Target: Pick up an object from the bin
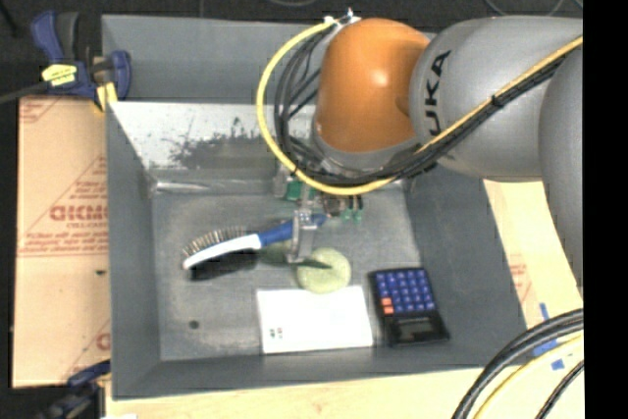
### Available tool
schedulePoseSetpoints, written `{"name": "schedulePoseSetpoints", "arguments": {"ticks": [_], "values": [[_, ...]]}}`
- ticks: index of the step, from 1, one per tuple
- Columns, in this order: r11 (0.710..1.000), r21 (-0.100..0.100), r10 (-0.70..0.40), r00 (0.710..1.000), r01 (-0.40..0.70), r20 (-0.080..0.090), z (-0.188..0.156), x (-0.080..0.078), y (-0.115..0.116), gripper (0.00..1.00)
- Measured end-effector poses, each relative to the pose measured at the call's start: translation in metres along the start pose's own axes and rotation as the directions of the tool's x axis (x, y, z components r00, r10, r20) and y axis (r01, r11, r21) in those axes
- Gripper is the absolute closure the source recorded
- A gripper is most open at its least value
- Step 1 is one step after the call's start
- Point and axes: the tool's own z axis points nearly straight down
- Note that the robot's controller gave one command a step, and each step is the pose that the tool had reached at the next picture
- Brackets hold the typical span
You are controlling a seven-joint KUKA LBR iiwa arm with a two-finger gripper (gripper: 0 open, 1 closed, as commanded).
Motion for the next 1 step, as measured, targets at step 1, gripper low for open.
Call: {"name": "schedulePoseSetpoints", "arguments": {"ticks": [1], "values": [[1.0, 0.0, 0.002, 1.0, -0.002, 0.006, -0.0044, -0.0007, -0.0006, 0.0]]}}
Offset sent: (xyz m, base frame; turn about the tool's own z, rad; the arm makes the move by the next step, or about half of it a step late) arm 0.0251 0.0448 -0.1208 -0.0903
